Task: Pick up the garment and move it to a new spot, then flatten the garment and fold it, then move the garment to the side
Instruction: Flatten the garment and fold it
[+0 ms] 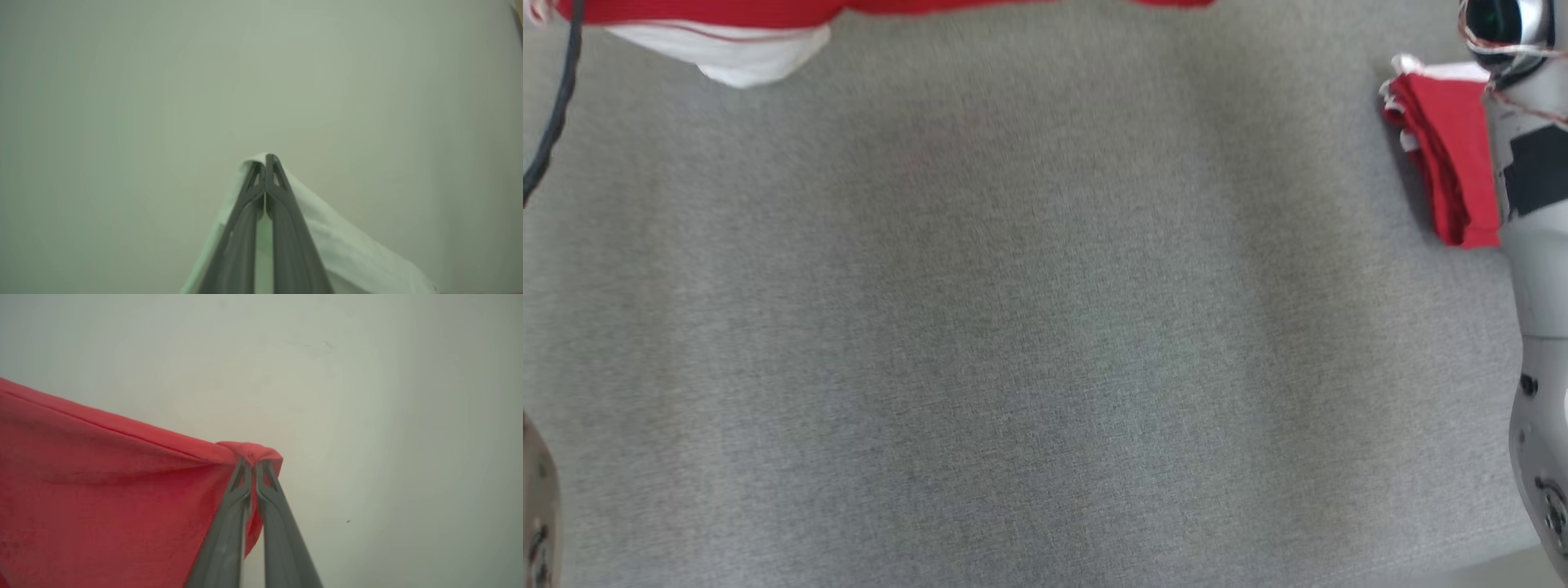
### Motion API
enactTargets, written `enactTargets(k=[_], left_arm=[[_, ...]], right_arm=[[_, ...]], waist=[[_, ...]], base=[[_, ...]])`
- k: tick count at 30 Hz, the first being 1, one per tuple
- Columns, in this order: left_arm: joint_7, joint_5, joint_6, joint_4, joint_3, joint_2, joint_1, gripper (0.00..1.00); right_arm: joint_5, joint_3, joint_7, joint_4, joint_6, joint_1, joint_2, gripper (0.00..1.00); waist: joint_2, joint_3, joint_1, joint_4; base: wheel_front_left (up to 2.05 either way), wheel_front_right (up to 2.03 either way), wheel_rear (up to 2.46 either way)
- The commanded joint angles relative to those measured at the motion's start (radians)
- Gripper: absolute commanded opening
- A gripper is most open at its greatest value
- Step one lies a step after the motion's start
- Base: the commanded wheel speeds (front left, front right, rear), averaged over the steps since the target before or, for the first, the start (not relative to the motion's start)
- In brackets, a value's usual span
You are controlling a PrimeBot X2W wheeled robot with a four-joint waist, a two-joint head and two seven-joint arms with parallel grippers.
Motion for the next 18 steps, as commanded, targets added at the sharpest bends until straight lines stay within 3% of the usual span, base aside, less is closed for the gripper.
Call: enactTargets(k=[1, 9, 13, 18], left_arm=[[-0.012, 0.018, -0.008, 0.017, -0.003, 0.003, -0.008, 0.0], [-0.023, 0.003, -0.014, 0.03, 0.0, -0.021, 0.033, 0.0], [-0.023, -0.022, -0.014, -0.01, -0.011, -0.042, 0.096, 0.0], [-0.023, -0.112, -0.014, -0.05, -0.094, -0.006, 0.213, 0.0]], right_arm=[[-0.015, -0.008, -0.027, 0.031, -0.003, -0.008, 0.016, 0.0], [-0.026, 0.016, -0.098, 0.161, -0.003, -0.002, 0.023, 0.0], [0.026, 0.058, -0.113, 0.182, -0.003, 0.044, 0.004, 0.0], [0.144, 0.159, -0.062, 0.146, -0.003, 0.141, -0.055, 0.0]], waist=[[-0.0002, 0.056, -0.0003, -0.013], [-0.0002, 0.104, -0.0003, 0.006], [-0.0002, 0.087, -0.0003, 0.029], [-0.0002, 0.035, -0.0003, 0.056]], base=[[0.0, 0.0, 0.0], [0.0, 0.0, 0.0], [0.0, 0.0, 0.0], [0.0, 0.0, 0.0]])
